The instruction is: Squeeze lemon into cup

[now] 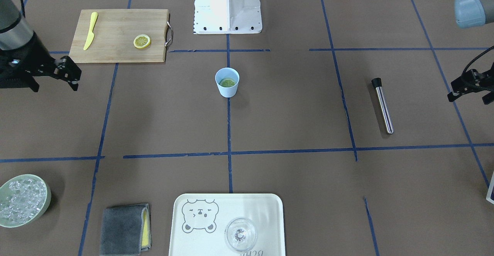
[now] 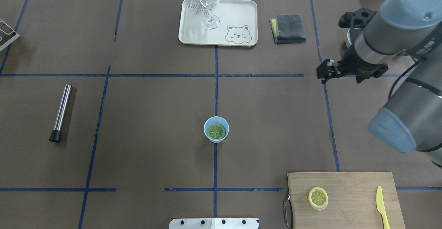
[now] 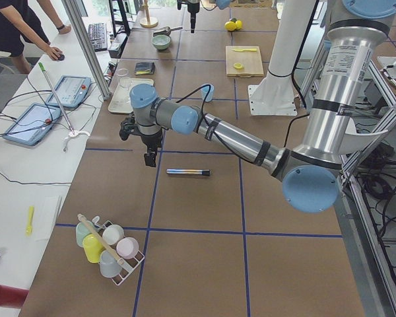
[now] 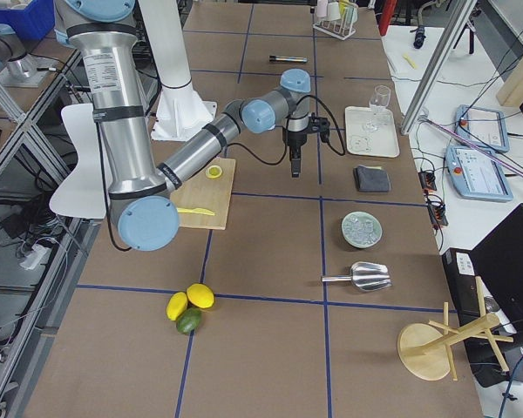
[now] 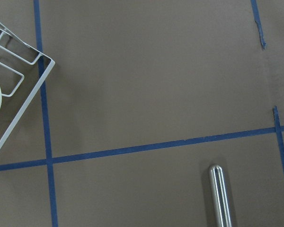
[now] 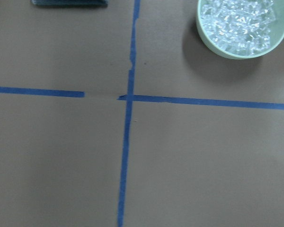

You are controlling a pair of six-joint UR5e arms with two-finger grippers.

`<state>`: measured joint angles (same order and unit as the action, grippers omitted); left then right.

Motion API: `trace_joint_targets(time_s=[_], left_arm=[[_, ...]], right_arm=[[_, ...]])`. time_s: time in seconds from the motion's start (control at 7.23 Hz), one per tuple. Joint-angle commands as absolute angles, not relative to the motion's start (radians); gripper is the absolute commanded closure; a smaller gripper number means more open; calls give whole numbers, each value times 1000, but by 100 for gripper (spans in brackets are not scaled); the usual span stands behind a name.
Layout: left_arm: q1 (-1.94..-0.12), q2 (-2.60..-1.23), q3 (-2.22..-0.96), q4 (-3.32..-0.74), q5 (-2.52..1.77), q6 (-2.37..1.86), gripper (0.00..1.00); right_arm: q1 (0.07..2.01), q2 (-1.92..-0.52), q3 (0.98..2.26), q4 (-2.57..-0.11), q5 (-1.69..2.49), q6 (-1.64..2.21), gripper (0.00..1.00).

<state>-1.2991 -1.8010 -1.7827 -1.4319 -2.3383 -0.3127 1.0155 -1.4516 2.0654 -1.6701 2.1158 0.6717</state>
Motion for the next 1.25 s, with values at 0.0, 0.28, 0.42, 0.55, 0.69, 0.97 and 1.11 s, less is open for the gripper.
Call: trace_joint_targets(time_s=[0.0, 0.28, 0.42, 0.55, 0.69, 0.97, 1.11], left_arm=[[-1206, -1836, -1761, -1407, -2342, -437, 0], [-1160, -1827, -1633, -1527, -2396, -436, 0], [-1140, -1825, -1559, -1598, -2401, -439, 0], [-1106, -1827, -1537, -1620, -2399, -451, 0], [-1074, -1830, -1534, -1621, -2399, -483, 0], [-1005, -1832, -1526, -1693, -2387, -601, 0], [-970, -1824, -1516, -1731, -2381, -613, 0]], right_arm=[[1182, -1607, 2034, -1553, 2238, 458, 0], [1297, -1646, 1991, -1551, 2319, 300, 0], [1325, -1651, 1973, -1551, 2332, 260, 0], [1331, -1652, 1973, -1551, 2333, 259, 0], [1341, -1654, 1974, -1551, 2335, 258, 0], [1344, -1655, 1973, -1551, 2335, 256, 0], [1344, -1655, 1973, -1551, 2333, 256, 0]])
